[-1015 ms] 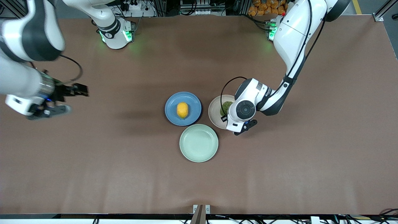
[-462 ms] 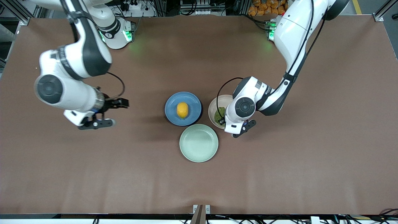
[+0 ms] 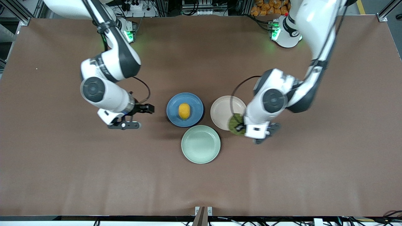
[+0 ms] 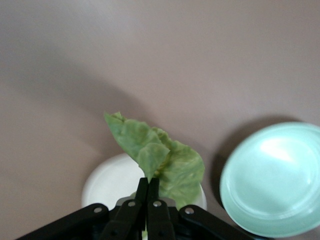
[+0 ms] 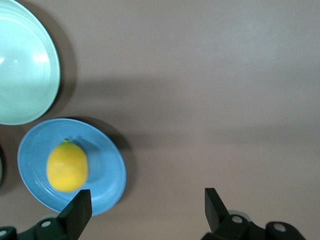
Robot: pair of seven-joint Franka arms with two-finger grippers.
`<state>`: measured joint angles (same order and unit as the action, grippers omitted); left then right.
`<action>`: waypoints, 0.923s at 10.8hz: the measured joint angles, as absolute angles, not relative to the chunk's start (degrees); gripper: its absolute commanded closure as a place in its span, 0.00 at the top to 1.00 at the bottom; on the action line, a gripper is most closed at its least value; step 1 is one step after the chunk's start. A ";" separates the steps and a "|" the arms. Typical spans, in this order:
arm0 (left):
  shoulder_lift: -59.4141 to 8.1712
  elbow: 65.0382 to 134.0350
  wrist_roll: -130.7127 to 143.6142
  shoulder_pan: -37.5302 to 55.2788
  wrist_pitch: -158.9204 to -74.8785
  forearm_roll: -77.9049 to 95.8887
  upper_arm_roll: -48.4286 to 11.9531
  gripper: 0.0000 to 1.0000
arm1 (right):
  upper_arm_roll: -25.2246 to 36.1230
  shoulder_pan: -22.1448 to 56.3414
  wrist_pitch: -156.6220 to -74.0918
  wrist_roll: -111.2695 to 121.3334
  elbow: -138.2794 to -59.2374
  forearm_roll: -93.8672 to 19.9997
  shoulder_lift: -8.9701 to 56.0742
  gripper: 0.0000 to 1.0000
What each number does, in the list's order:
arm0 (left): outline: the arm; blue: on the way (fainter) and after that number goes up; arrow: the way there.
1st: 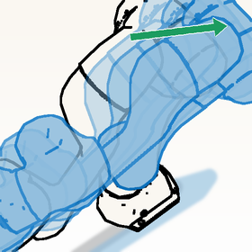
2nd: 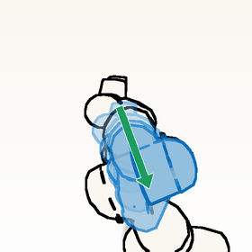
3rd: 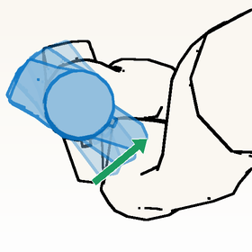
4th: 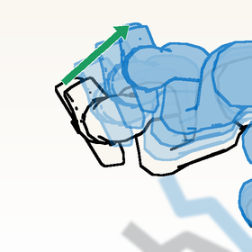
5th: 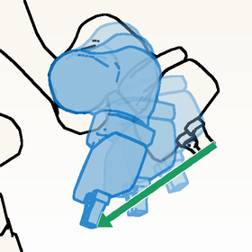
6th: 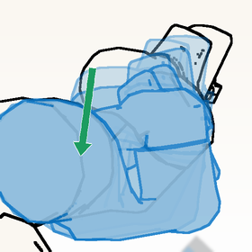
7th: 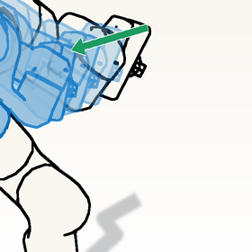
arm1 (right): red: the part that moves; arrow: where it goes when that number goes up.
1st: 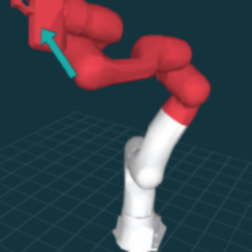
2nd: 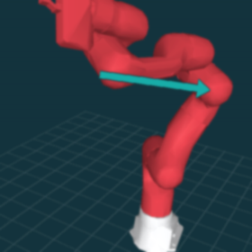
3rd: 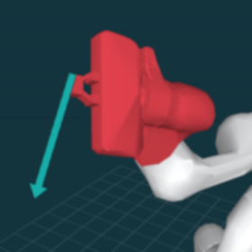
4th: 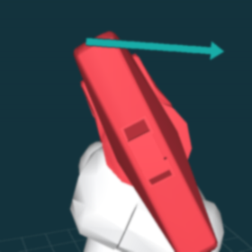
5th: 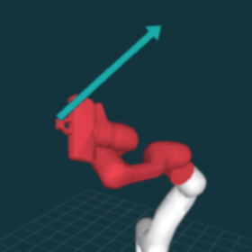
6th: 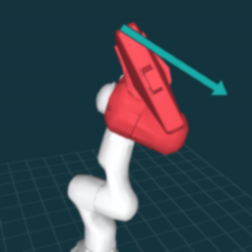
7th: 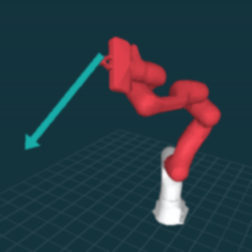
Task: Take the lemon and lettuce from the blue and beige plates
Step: 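Lift the lettuce off the plate with the left gripper and release it beside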
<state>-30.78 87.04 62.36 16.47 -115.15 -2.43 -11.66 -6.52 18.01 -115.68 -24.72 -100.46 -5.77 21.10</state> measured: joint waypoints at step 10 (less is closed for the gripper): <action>-32.25 89.91 39.16 5.32 -105.26 -7.14 -11.67 0.99 | -8.55 29.12 -132.02 -43.11 -101.04 -4.49 32.18 1.00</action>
<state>-32.25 89.91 39.16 5.32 -105.26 -7.14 -11.67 -8.55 29.12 -132.02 -43.11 -101.04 -4.49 32.18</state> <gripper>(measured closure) 0.974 0.000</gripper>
